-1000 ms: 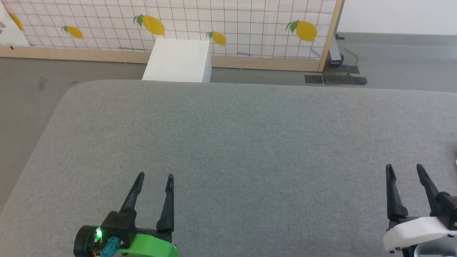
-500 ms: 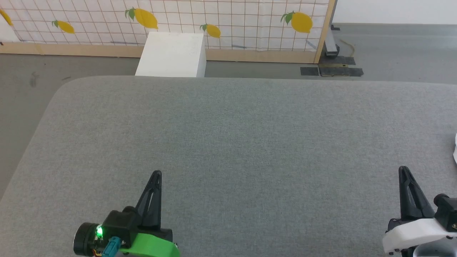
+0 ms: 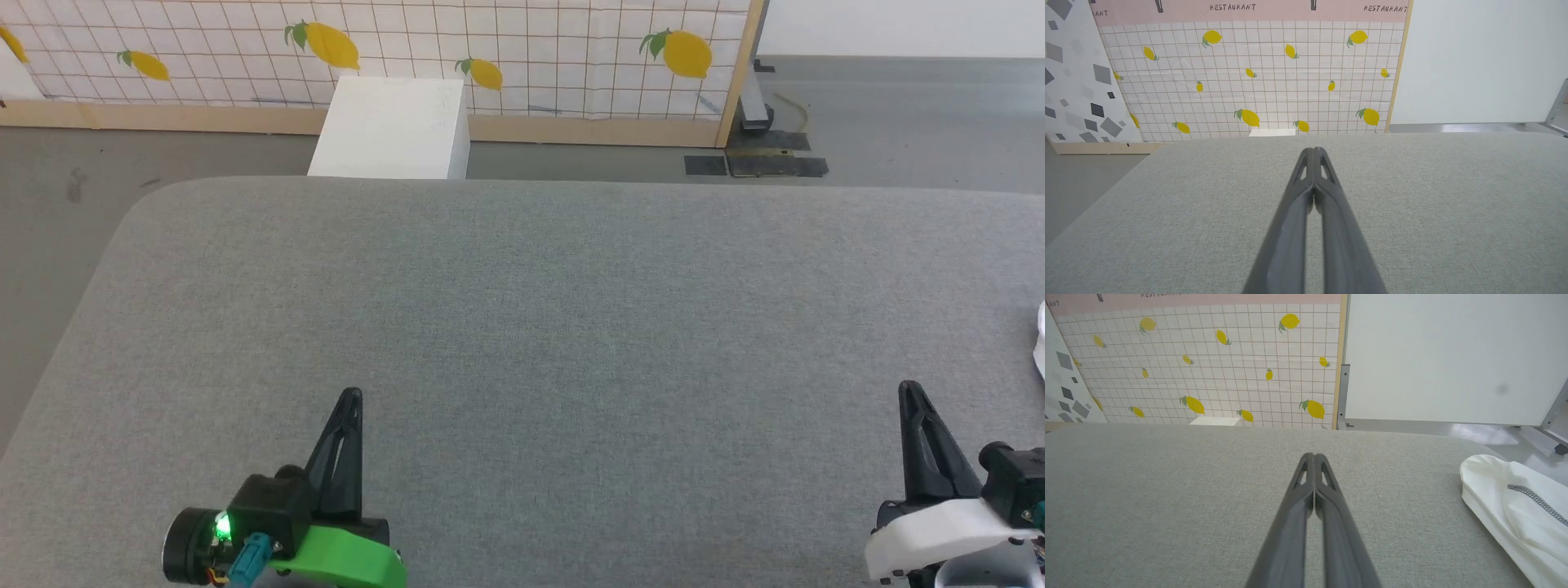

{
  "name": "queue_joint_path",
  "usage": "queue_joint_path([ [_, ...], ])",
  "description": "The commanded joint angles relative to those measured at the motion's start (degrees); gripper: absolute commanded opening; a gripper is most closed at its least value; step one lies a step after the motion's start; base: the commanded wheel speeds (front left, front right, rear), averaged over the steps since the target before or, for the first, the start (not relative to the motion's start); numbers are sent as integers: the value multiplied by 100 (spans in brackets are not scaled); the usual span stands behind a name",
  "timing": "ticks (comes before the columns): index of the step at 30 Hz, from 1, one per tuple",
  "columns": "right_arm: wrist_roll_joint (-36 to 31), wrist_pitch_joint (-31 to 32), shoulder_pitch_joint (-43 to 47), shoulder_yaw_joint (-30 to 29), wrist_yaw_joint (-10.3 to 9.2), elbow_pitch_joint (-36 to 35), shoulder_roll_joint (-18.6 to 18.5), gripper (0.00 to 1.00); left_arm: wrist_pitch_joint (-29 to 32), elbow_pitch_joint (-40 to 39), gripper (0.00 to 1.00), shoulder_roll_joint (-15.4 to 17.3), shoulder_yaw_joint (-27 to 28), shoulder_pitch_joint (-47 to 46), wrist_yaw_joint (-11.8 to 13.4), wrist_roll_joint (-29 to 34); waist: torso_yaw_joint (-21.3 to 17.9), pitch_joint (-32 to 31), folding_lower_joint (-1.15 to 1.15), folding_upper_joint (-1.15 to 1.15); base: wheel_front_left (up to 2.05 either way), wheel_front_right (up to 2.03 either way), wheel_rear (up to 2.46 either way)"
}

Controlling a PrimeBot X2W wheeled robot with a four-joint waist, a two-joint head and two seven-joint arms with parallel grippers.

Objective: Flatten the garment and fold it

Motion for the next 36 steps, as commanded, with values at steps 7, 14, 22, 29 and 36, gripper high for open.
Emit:
queue_joint_path([
  [7, -51, 91, -86, 104, -2, -18, 0, 0, 133, 52, 0, -116, 181, -63, -96, 220, -14, -12, 0, 0, 0, 0, 0],
  [14, -65, 133, -110, 167, -2, -23, 0, 0, 215, 75, 0, -181, 288, -82, -147, 308, -24, -22, 0, 0, 0, 0, 0],
  [22, -81, 181, -137, 237, -3, -30, 0, 0, 308, 100, 0, -255, 408, -102, -204, 406, -36, -33, 0, 0, 0, 0, 0],
  [29, -95, 222, -161, 298, -4, -35, 0, 0, 387, 122, 0, -317, 511, -120, -253, 491, -47, -42, 0, 0, 0, 0, 0],
  [36, -109, 264, -185, 361, -4, -40, 0, 0, 470, 145, 0, -383, 618, -138, -304, 579, -57, -51, 0, 0, 0, 0, 0],
])
